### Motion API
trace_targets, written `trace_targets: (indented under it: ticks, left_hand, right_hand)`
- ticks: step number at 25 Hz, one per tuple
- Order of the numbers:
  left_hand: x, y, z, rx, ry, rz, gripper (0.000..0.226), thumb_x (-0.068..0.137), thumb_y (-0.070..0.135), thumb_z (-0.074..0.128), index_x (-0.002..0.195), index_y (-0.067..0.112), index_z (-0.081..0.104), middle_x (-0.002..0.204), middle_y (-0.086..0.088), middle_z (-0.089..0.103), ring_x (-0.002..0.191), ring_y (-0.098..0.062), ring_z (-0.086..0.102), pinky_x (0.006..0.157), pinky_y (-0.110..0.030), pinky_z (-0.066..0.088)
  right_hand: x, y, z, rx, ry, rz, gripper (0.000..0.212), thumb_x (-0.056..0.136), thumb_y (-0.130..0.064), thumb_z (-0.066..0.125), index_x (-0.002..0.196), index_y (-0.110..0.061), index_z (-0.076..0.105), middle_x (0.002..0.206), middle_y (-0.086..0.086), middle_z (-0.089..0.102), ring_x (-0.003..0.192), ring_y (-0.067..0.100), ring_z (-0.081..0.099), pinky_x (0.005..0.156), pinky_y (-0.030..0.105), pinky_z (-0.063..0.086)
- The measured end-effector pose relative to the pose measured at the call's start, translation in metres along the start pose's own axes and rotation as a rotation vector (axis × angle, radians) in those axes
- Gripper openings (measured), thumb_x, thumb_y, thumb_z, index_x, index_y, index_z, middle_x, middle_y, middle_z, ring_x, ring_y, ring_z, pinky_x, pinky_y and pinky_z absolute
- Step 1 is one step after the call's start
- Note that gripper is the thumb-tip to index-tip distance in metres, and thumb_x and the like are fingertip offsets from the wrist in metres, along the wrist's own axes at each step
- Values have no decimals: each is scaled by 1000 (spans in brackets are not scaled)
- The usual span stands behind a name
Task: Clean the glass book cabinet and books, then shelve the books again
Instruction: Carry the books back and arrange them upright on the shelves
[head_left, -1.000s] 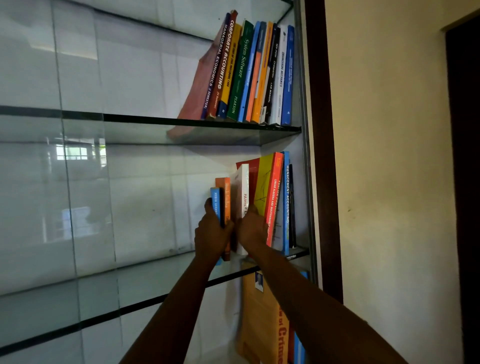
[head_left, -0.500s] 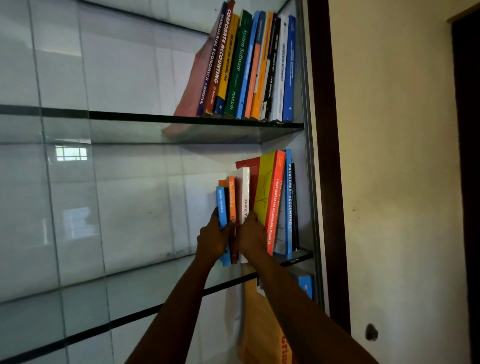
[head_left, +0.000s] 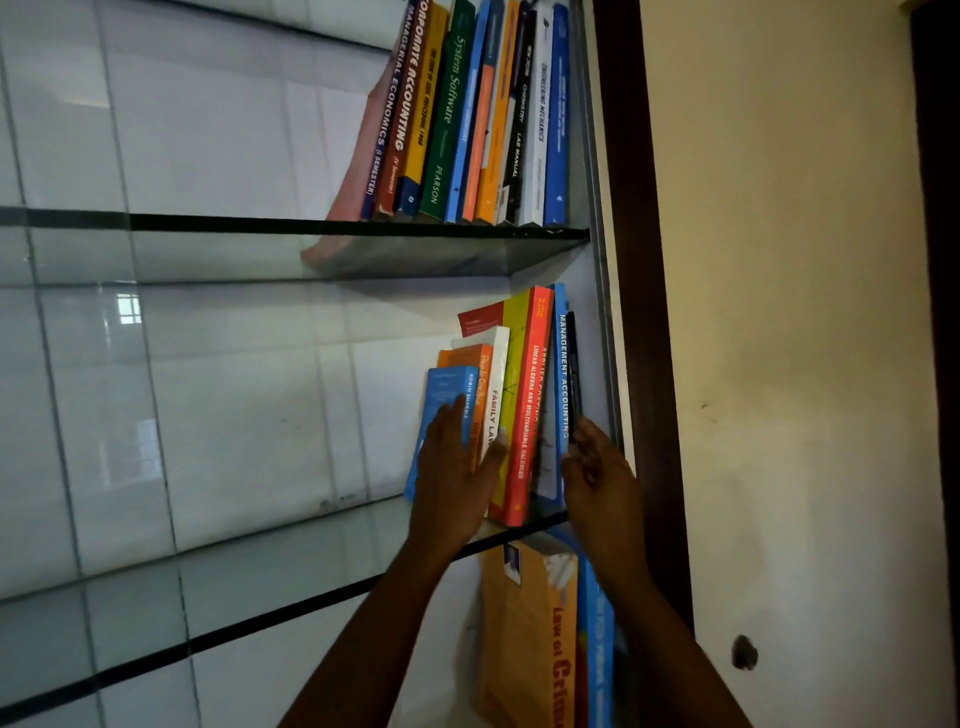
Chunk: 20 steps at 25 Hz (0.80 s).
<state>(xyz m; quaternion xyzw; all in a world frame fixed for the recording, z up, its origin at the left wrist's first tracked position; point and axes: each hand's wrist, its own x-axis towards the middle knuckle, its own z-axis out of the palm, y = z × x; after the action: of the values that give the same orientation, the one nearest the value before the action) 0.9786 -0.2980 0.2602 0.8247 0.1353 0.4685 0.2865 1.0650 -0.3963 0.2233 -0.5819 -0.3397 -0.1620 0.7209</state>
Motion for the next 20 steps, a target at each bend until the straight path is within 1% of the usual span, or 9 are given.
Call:
trace_targets:
  ticks: [1, 3, 6, 9, 13, 16, 17, 18, 20]
  left_hand:
    - [7, 6, 11, 53, 36, 31, 90, 80, 69, 48, 149, 21, 16, 151, -6, 28, 138, -22, 30, 110, -50, 32]
    - [20, 22, 31, 122, 60, 17, 100, 74, 72, 51, 150, 25, 5, 156, -6, 15, 143, -26, 17, 112, -59, 21]
    - [37, 32, 45, 95, 67, -87, 112, 72, 64, 63, 148, 27, -10, 159, -6, -2, 145, -28, 1, 114, -59, 9]
    - [43, 27, 40, 86, 129, -118, 124, 61, 68, 67, 149, 26, -10, 158, -9, 4, 145, -29, 7, 114, -58, 11]
    - [47, 24, 40, 158, 221, -230, 130, 60, 55, 79, 148, 29, -13, 156, -13, 4, 142, -35, 11, 112, -56, 15]
    - [53, 22, 37, 120, 328, -286, 122, 65, 50, 79, 149, 30, -6, 152, -13, 16, 138, -37, 21, 108, -58, 20]
    - [54, 22, 38, 112, 353, -296, 119, 67, 47, 79, 149, 30, -5, 151, -13, 19, 137, -37, 23, 107, -59, 21]
    - [54, 21, 39, 110, 368, -302, 117, 68, 45, 79, 149, 29, -5, 151, -13, 20, 137, -37, 24, 107, -59, 22]
    - [53, 22, 42, 111, 381, -301, 116, 69, 42, 79, 150, 28, -4, 151, -13, 20, 137, -37, 24, 106, -60, 22]
  right_hand:
    - [7, 5, 1, -12, -26, 32, 28, 92, -13, 53, 117, -24, 47, 122, 0, 53, 113, 13, 53, 85, 22, 49]
    - [16, 10, 7, -13, -92, 80, 42, 92, -19, 53, 132, -19, 42, 131, 1, 48, 121, 15, 49, 95, 31, 48]
    - [20, 4, 17, 69, -187, 133, 53, 94, -20, 49, 143, -20, 29, 139, 1, 37, 124, 13, 42, 93, 22, 37]
    - [16, 4, 24, 124, -278, 108, 61, 92, -13, 54, 144, -20, 25, 146, -1, 24, 132, 16, 33, 98, 22, 32]
    - [14, 12, 23, 142, -391, 10, 61, 90, -7, 55, 142, -19, 28, 147, 2, 26, 131, 12, 32, 97, 12, 37]
    - [24, 17, 7, 96, -587, -86, 61, 90, -3, 54, 135, -32, 25, 148, 1, 26, 130, 6, 28, 110, 27, 30]
    - [28, 19, 2, 30, -569, -105, 59, 90, -6, 55, 135, -32, 27, 147, 0, 29, 128, 3, 27, 108, 22, 26]
    - [31, 21, -1, -26, -453, -112, 57, 90, -10, 57, 137, -28, 31, 146, 1, 32, 128, 4, 29, 106, 18, 25]
    - [34, 22, -2, -70, -167, -56, 62, 89, -15, 59, 143, -17, 29, 146, 6, 32, 135, 15, 30, 108, 25, 27]
